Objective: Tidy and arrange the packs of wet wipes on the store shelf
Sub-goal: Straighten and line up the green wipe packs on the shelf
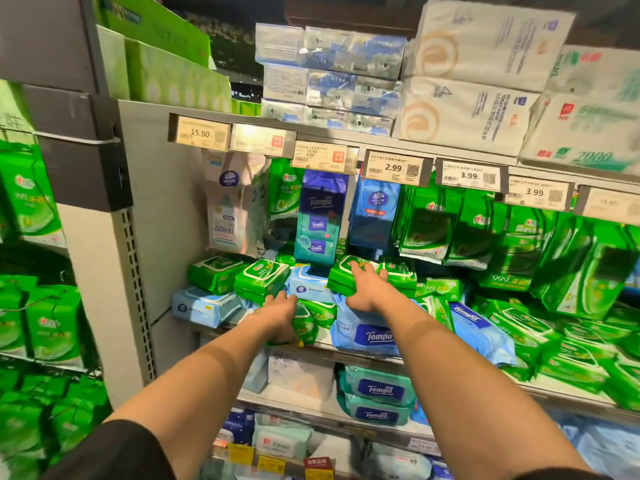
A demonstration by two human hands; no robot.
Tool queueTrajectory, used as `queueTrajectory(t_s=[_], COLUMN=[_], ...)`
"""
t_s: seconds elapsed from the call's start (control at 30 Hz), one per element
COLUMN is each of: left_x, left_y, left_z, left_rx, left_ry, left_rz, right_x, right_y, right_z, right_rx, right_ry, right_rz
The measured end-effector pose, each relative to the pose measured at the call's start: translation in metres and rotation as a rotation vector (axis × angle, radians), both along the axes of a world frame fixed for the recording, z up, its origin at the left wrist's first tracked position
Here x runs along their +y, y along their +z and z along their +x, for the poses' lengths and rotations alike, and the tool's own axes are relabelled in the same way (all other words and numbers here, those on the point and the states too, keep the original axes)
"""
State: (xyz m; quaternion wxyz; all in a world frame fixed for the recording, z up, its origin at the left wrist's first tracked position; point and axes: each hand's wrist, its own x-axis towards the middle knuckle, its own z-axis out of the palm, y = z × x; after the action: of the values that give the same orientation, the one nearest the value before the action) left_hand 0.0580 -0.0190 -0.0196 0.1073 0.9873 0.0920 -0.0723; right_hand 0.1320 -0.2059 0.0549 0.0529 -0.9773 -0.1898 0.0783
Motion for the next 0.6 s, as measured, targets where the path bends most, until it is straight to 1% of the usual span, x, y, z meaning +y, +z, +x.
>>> queueTrajectory(t_s=[0.13, 0.23, 0.33, 0.4, 0.5, 0.6], left_x=[-0.002, -0.001, 0.003, 0.005, 0.010, 0.015], left_y=[0.005, 0.015, 0.030, 0.040, 0.052, 0.063], left_z=[-0.004, -0.009, -0.013, -0.016, -0.019, -0.024], left_rx=[-0.050, -0.048, -0.068, -0.096, -0.165, -0.213], left_ry=[0.016, 0.007, 0.022, 0.030, 0.019, -0.003], left_rz=[-0.007, 0.014, 0.037, 0.047, 0.065, 0.046], right_x=[0.000, -0.003, -0.006, -0.005, -0.001, 0.004], right_y=[0.002, 0.003, 0.008, 0.014, 0.024, 0.026], right_z=[-0.002, 0.001, 0.007, 0.014, 0.019, 0.021], right_rx=[-0.052, -0.087, -0.228, -0.288, -0.313, -0.295], right_ry=[0.001, 0.040, 0.151, 0.228, 0.306, 0.342], right_rz=[-0.073, -0.115, -0.265, -0.360, -0.424, -0.458])
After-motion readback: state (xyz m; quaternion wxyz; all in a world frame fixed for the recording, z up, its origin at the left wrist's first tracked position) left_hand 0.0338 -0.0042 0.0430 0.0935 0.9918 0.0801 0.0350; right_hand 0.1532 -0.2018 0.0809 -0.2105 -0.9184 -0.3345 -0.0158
